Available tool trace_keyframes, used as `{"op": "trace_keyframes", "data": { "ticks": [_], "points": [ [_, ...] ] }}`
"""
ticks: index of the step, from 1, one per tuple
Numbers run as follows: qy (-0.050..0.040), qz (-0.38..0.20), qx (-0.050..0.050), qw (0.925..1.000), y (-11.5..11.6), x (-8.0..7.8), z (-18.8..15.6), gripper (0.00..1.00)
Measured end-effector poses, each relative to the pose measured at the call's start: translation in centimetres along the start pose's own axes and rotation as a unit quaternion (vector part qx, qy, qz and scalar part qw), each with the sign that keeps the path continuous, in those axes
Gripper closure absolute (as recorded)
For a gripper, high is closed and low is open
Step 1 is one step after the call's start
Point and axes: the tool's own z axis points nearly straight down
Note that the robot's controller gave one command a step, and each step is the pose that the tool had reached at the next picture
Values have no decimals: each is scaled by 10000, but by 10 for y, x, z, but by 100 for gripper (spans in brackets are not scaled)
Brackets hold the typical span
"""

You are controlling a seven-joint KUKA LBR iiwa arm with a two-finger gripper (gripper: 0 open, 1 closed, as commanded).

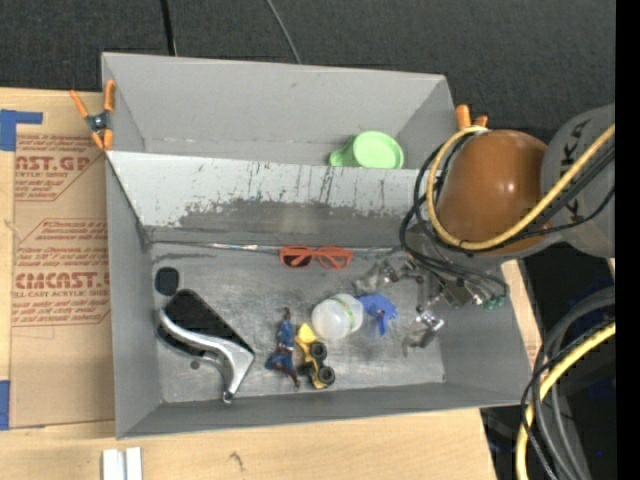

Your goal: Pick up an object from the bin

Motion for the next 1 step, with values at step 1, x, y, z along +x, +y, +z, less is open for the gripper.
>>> {"op": "trace_keyframes", "data": {
  "ticks": [1],
  "points": [
    [-12, 248, 2, 9997, 15, -33, 28, 0]
  ]
}}
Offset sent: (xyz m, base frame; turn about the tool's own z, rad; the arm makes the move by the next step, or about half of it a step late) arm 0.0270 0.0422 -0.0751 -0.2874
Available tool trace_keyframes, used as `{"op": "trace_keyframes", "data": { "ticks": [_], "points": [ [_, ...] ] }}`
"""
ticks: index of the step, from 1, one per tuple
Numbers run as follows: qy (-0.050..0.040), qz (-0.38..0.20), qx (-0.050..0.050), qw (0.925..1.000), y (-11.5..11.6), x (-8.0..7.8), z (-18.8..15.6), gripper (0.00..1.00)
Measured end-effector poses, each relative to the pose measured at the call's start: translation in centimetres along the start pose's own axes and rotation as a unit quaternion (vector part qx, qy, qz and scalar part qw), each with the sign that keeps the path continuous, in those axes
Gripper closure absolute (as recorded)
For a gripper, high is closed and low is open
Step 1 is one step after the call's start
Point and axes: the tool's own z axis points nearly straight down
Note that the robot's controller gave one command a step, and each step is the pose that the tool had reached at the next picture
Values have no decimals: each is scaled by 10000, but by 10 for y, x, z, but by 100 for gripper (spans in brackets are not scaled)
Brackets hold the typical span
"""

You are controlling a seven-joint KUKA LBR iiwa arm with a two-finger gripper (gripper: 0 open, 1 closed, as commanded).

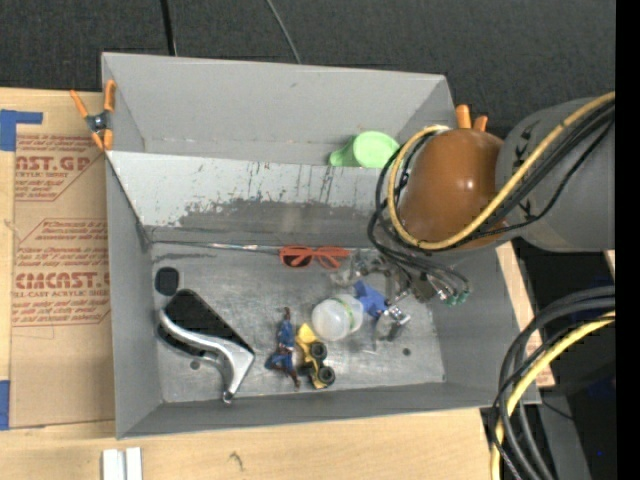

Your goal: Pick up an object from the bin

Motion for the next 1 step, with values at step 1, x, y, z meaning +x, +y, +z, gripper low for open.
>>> {"op": "trace_keyframes", "data": {
  "ticks": [1],
  "points": [
    [1, -1217, 3, 9926, 6, -7, 27, 0]
  ]
}}
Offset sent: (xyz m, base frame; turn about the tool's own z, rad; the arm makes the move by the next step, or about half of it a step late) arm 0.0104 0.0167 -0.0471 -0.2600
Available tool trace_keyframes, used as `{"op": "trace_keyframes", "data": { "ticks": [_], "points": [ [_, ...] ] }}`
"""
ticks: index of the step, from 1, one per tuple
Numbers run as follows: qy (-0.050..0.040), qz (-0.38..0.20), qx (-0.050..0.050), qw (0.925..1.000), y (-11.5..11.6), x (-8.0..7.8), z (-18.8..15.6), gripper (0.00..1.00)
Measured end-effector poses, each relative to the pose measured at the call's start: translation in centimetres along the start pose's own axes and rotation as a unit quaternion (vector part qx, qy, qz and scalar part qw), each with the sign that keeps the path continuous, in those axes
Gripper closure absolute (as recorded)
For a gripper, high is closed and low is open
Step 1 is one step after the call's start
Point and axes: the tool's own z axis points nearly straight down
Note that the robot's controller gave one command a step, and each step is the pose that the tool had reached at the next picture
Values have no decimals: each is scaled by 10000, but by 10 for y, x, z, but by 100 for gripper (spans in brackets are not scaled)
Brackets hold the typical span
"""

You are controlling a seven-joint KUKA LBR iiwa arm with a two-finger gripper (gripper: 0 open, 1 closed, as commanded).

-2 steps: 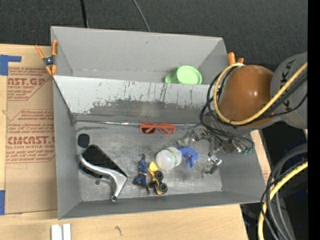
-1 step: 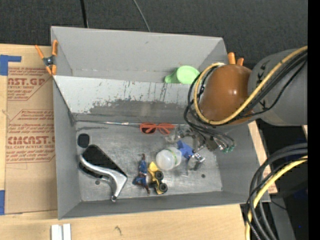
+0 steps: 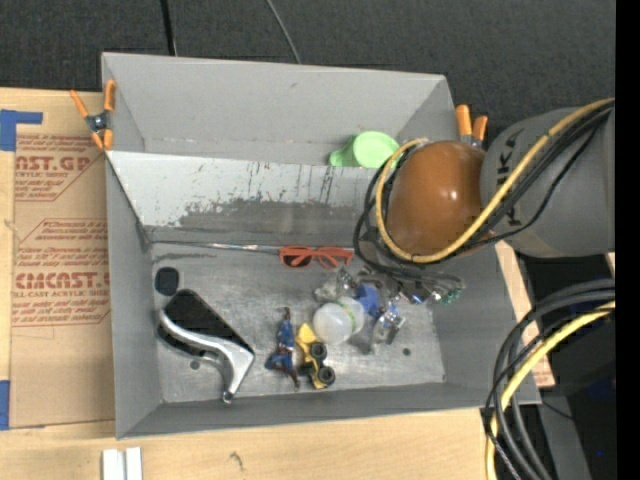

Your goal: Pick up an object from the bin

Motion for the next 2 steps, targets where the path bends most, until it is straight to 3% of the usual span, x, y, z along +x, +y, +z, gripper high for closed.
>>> {"op": "trace_keyframes", "data": {
  "ticks": [1, 2],
  "points": [
    [38, -75, -4, 10000, 0, -11, 14, 100],
    [37, -73, -4, 10000, 0, -11, 14, 100]
  ]
}}
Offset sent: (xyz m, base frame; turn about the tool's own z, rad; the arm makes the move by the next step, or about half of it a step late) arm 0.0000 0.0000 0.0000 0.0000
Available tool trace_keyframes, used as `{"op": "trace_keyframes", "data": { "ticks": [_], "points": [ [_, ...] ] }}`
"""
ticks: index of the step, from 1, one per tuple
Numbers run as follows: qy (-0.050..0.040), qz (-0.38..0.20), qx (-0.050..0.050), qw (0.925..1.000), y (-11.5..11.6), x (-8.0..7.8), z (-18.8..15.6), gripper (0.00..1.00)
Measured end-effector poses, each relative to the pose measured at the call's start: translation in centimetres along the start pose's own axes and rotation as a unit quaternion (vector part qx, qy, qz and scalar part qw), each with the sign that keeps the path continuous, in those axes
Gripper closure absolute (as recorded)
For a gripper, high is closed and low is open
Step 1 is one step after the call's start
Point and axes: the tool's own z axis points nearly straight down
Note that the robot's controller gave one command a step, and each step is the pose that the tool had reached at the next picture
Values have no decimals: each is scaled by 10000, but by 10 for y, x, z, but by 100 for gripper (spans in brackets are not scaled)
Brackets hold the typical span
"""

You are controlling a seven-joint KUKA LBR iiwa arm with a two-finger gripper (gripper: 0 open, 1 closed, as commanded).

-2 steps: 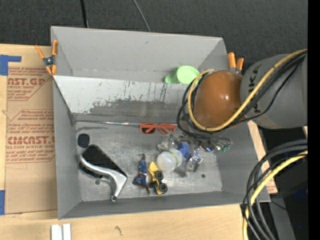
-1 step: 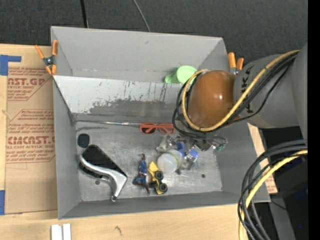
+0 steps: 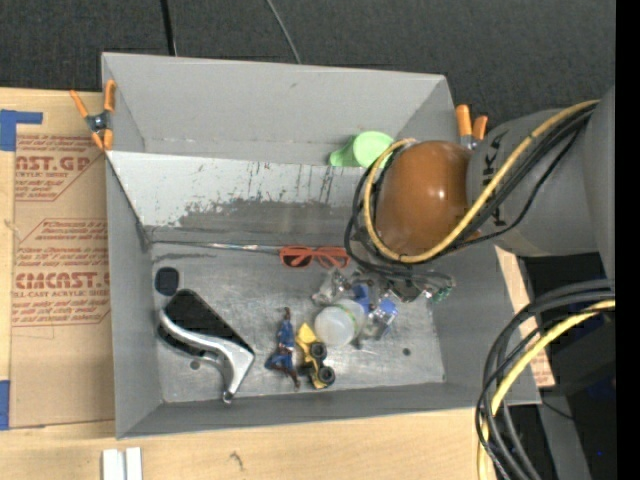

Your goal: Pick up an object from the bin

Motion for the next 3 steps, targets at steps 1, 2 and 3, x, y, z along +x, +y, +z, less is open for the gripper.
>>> {"op": "trace_keyframes", "data": {
  "ticks": [1, 2, 3],
  "points": [
    [-6, 0, 0, 10000, 0, 0, -2, 100],
    [-24, 3, -5, 10000, 2, 0, -10, 100],
    [-5, 0, -26, 10000, 3, 1, -26, 100]
  ]
}}
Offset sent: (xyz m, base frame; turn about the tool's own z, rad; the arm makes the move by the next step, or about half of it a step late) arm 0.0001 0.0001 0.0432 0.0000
